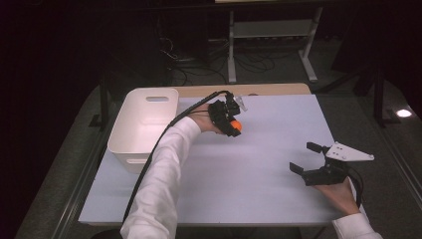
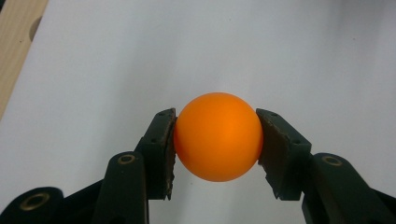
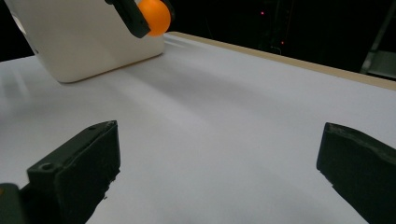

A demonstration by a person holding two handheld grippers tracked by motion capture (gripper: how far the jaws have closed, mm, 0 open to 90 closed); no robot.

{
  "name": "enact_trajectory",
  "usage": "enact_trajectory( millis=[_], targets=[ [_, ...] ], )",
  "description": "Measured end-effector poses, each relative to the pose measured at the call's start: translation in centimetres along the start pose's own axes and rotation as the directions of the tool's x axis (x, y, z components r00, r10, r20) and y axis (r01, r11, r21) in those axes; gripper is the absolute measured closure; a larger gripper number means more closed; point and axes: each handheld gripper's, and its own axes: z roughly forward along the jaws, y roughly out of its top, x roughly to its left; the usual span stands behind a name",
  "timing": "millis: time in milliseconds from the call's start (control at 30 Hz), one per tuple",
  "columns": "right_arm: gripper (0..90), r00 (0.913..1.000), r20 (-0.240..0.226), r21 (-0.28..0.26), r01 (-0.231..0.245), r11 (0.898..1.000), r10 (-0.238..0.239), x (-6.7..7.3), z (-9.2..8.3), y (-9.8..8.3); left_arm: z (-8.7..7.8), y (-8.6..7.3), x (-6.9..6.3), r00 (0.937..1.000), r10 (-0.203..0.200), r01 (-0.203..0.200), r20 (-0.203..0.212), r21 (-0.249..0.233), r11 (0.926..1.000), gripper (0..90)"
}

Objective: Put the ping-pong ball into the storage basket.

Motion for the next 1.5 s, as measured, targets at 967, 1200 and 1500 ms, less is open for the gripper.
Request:
enact_trajectory(
  millis=[967, 1200, 1500],
  targets=[
    [0.0, 1.0000, 0.001, 0.009, 0.007, 1.000, -0.007, 0.1, 0.2, 0.0, -7.5, -2.2, -0.2, 0.9964, -0.063, 0.057, -0.057, -0.094, 0.9939, 50.0],
    [0.0, 0.9999, 0.002, 0.019, 0.013, 1.000, -0.013, 0.3, 0.4, 0.0, -9.3, -3.4, -0.2, 0.9926, -0.082, 0.072, -0.089, -0.106, 0.9918, 50.0],
    [0.0, 0.9999, 0.003, 0.021, 0.016, 1.000, -0.016, 0.3, 0.4, 0.0, -10.8, -4.6, -0.5, 0.9886, -0.088, 0.073, -0.123, -0.115, 0.9906, 50.0]
  ],
)
